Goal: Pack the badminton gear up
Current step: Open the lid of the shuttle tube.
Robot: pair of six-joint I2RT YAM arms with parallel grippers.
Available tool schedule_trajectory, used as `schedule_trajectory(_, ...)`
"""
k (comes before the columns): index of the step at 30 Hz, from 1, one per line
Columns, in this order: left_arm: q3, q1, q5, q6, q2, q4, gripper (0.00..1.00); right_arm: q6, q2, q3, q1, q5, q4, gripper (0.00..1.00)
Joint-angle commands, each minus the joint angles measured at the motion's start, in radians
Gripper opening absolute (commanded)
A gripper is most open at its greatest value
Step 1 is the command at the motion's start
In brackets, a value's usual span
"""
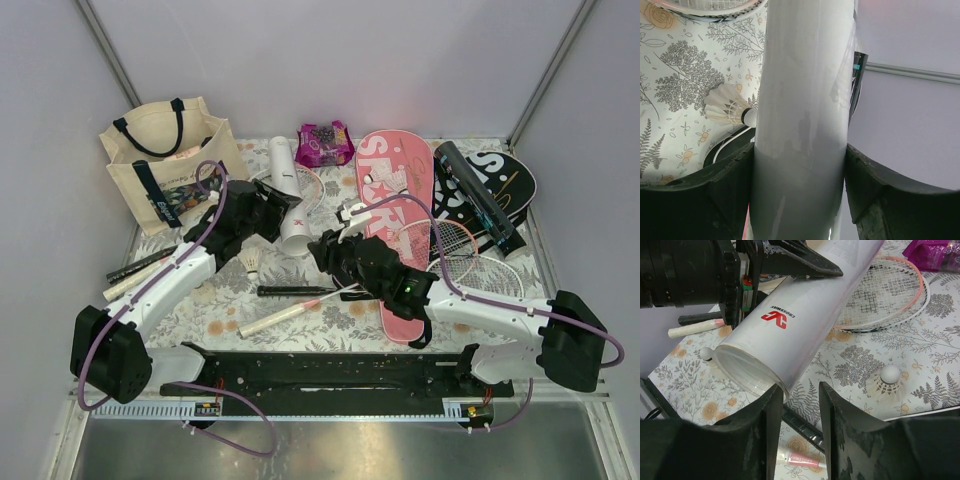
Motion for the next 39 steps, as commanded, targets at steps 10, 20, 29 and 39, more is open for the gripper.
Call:
schedule_trajectory(10, -0.027, -0.050, 0.049, -0.044, -0.038, 0.143, 0.43, 0.003, 0.039, 0.035, 0.001, 0.118, 0.098, 0.41)
schedule_trajectory(20, -0.022, -0.059, 0.006, 0.002, -0.038, 0.145, 0.41, 0.012, -0.007, -0.002, 0.001, 0.134, 0.098, 0.03)
schedule_trajectory(29, 0.001, -0.059, -0.047, 0.071, -0.029, 0.127, 0.36, -0.006, -0.113, -0.105, 0.001, 0.133, 0.101, 0.00)
schedule_trajectory(39, 0.032, -0.057, -0.111, 0.149, -0.018, 0.090, 0.34, 0.015, -0.183, -0.169, 0.001, 0.130, 0.118, 0.00)
